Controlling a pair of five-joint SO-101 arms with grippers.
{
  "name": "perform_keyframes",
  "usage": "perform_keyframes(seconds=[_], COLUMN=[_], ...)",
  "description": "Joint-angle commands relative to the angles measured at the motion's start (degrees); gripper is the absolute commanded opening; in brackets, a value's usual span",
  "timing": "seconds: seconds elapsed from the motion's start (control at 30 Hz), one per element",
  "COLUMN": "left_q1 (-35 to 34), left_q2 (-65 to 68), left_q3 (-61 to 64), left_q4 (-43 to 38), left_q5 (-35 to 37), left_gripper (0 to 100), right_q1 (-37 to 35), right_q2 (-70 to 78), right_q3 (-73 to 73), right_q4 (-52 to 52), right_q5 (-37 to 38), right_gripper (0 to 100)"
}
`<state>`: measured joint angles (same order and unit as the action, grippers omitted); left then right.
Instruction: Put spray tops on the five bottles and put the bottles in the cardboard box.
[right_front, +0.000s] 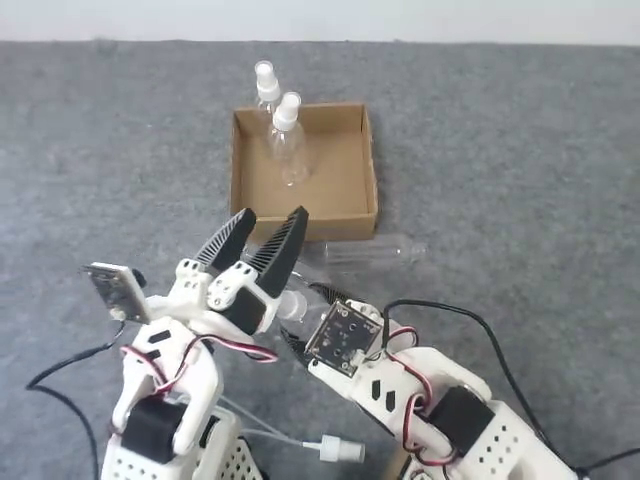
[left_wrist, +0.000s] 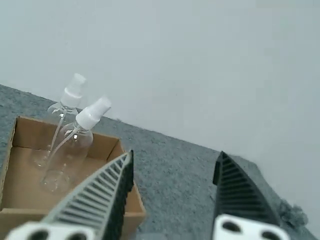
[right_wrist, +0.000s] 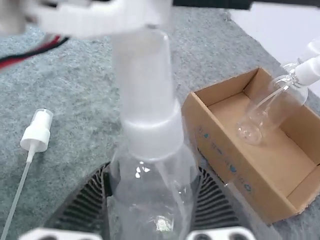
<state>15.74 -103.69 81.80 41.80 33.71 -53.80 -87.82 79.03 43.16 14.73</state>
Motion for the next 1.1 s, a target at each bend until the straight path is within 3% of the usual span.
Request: perform_keyframes(seconds=[0.0,0.3,0.8,1.07], left_q1=[3.2,2.8,-15.4,-11.9], left_q2=[-0.7,-0.8,-0.8,-0.7], left_q3=[0.4,-1.7,-7.0,0.3], left_q4=[3.2,3.3,3.3,3.4], left_q5=[-3.3,-3.3,-0.2,-0.4], left_gripper=[25,25,25,25], right_q1=[-1.6,1.2,3.6,3.6], right_q2=[-1.5,-1.5,-1.6,-1.6], right_q3=[-1.9,-1.8,-1.1,-1.1], right_q4=[-1.5,-1.1,-1.5,-1.5], right_q5=[0.7,0.7,0.4,0.3], right_gripper=[0.6,0.6,0.6,0.6])
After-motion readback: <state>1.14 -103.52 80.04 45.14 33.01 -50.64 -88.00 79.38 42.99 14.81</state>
